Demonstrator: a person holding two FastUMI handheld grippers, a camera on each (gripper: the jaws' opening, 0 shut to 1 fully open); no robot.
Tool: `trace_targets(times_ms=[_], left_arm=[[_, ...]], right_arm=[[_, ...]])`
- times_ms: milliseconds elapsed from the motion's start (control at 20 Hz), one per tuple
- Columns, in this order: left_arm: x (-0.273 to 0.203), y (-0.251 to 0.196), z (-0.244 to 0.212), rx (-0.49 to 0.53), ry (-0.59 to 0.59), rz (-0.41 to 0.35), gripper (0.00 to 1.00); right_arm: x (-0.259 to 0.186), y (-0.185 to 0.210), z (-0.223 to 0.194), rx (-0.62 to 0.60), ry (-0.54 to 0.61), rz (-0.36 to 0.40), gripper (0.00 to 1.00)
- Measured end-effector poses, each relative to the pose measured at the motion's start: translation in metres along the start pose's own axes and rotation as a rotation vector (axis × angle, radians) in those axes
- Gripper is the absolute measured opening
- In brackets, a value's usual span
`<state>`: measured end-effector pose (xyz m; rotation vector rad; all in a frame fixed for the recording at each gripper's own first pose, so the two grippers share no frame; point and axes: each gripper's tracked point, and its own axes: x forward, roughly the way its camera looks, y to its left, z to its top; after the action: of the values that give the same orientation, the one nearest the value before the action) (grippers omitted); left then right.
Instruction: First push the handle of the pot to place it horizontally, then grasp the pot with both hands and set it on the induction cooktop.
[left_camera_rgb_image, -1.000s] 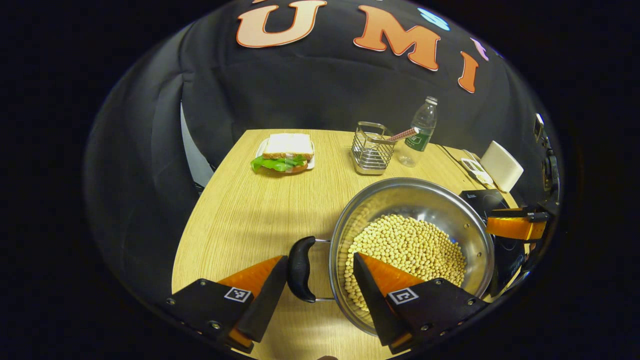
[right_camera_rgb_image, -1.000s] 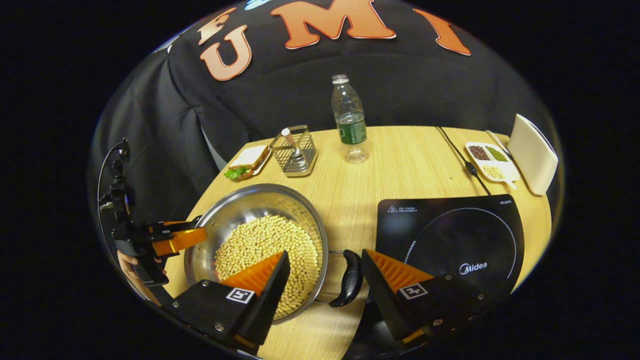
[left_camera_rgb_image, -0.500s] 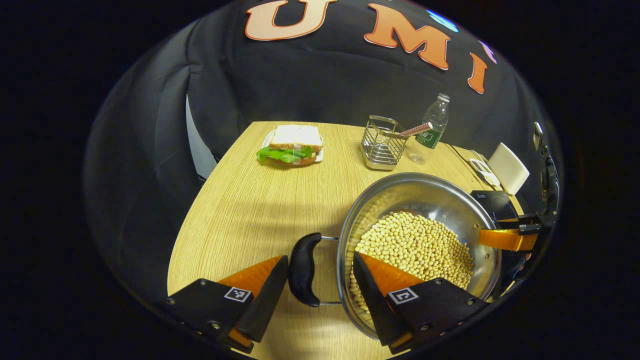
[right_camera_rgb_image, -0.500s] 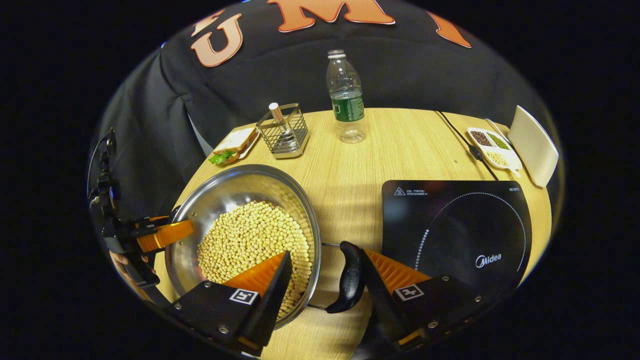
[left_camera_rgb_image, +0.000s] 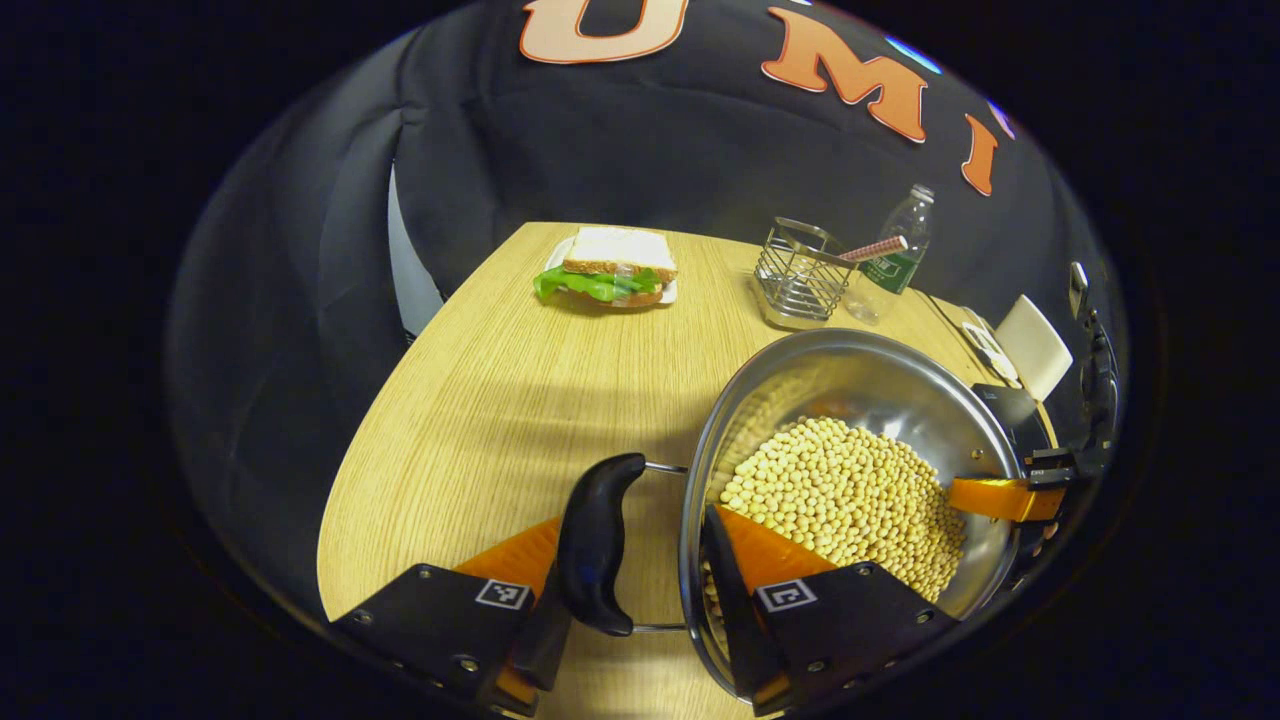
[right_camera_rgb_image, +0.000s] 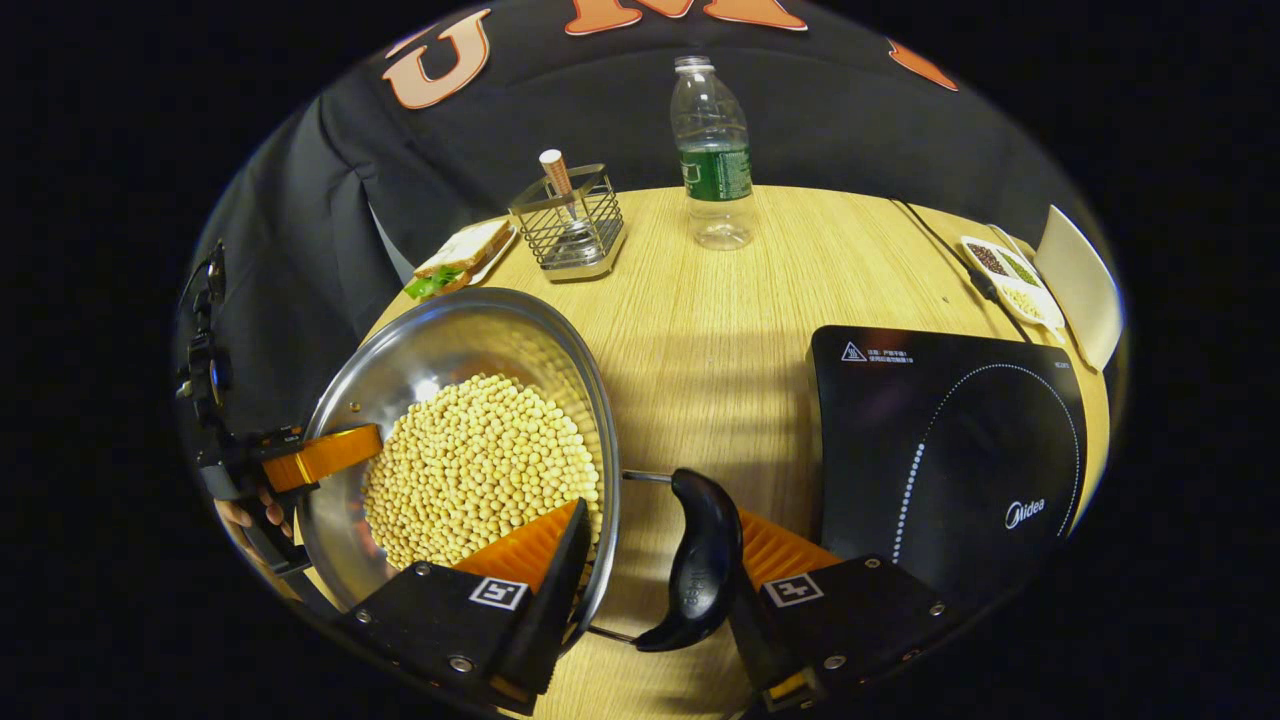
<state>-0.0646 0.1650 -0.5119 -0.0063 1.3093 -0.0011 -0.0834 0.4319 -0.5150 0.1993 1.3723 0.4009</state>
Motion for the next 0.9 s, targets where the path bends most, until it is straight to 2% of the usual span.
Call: trace_targets(times_ms=[300, 400, 450, 500, 700, 800, 850, 900], left_arm=[[-0.003, 0.001, -0.002, -0.015, 0.001, -0.014, 0.63], [0.0, 0.0, -0.005, -0.021, -0.004, -0.023, 0.66], [0.001, 0.0, -0.007, -0.026, 0.002, -0.026, 0.63], [0.0, -0.001, -0.011, -0.026, 0.011, -0.025, 0.64], [-0.002, 0.001, -0.001, -0.042, -0.037, 0.019, 0.64], [-0.005, -0.001, -0.004, -0.063, -0.029, 0.03, 0.59], [-0.003, -0.001, -0.007, -0.059, -0.026, 0.04, 0.63], [-0.005, -0.002, -0.008, -0.049, -0.029, 0.052, 0.58]], right_arm=[[0.002, -0.002, 0.002, -0.011, -0.013, 0.011, 0.66], [0.002, -0.002, 0.002, -0.011, -0.015, 0.012, 0.62], [0.002, -0.002, 0.002, -0.014, -0.016, 0.014, 0.66], [0.002, -0.002, 0.002, -0.014, -0.017, 0.013, 0.66], [0.003, -0.002, 0.004, -0.029, -0.032, 0.008, 0.65], [0.003, -0.003, 0.004, -0.047, -0.016, 0.001, 0.64], [0.003, -0.003, 0.004, -0.053, -0.011, -0.001, 0.6], [0.003, -0.004, 0.003, -0.059, -0.005, 0.0, 0.64]])
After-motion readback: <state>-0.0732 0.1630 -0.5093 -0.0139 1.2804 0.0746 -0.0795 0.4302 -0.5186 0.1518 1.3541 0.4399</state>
